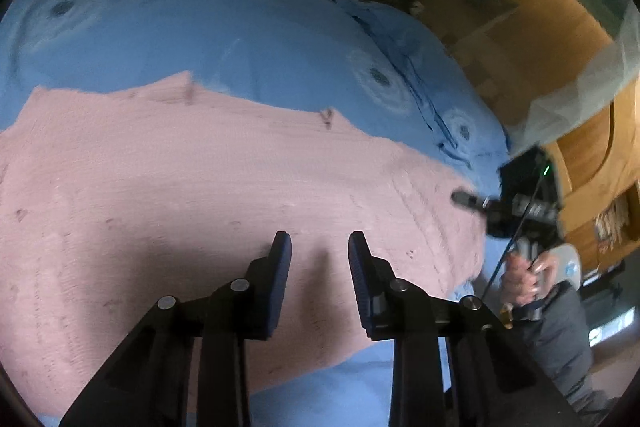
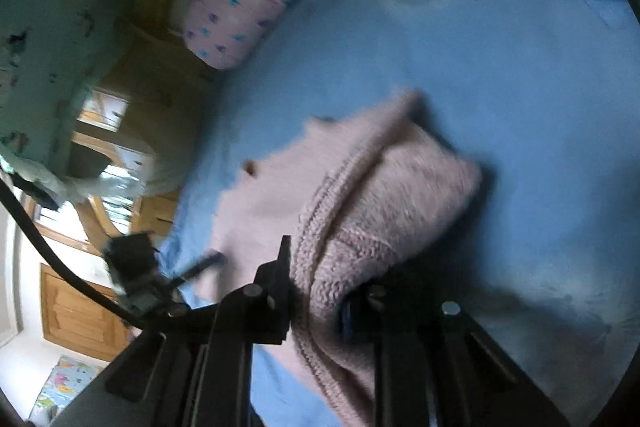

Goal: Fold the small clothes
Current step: 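Grasp the side edge with the right tool and fold it over the body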

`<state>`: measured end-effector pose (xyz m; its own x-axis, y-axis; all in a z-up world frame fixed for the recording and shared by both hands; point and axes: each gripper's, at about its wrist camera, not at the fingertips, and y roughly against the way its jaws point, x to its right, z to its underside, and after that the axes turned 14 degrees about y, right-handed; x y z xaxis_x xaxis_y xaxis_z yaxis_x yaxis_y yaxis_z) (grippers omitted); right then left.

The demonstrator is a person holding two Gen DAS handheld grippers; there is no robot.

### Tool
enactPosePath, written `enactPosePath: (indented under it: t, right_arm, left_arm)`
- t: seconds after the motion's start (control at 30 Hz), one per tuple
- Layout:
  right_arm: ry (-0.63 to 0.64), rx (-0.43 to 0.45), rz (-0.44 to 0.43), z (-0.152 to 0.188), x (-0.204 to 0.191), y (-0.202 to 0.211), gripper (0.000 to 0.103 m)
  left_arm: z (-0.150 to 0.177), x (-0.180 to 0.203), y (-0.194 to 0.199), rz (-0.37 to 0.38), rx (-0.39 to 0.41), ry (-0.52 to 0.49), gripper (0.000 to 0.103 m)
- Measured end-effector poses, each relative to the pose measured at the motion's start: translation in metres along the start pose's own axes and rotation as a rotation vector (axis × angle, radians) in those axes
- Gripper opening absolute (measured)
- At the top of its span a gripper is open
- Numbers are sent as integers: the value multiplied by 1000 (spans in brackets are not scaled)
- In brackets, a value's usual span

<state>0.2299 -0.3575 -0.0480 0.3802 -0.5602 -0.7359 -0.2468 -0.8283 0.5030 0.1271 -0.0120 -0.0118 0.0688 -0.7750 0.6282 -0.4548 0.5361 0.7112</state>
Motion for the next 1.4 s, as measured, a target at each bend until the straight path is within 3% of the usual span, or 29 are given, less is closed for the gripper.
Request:
enactPosePath:
  t: [0.17, 0.33, 0.43, 0.57, 0.77, 0.87, 1.0, 1.27, 1.4]
  right_arm:
    - [31, 12, -48, -18, -28, -8, 18]
    - [15, 14, -124, -28, -50, -14, 18]
    - [26, 5, -145, -34, -75, -23, 18]
    - [17, -10, -142, -40, -105, -44, 18]
    - [-14, -85, -88, -49, -141, -105, 18]
    - [-15, -126, -71, -49, -160, -136, 18]
    - [7, -180, -61, -45, -192, -183, 18]
    - [57, -301, 23, -24, -228, -288, 18]
    - [58, -335, 29, -11, -237, -326, 18]
  left_arm:
    - [6, -8, -45, -126, -60, 19, 3]
    - [1, -11, -40, -79, -57, 35, 3]
    - [-5, -19, -23, -13, -77, 89, 3]
    - [-23, -39, 36, 14, 15, 127, 3]
    - [-44, -104, 133, -83, 171, 203, 9]
    - [-42, -150, 165, -102, 215, 307, 9]
    - [-40, -185, 174, -138, 219, 409, 9]
    - [-36, -176, 153, -165, 152, 359, 9]
    - [-45, -175, 151, -169, 161, 364, 9]
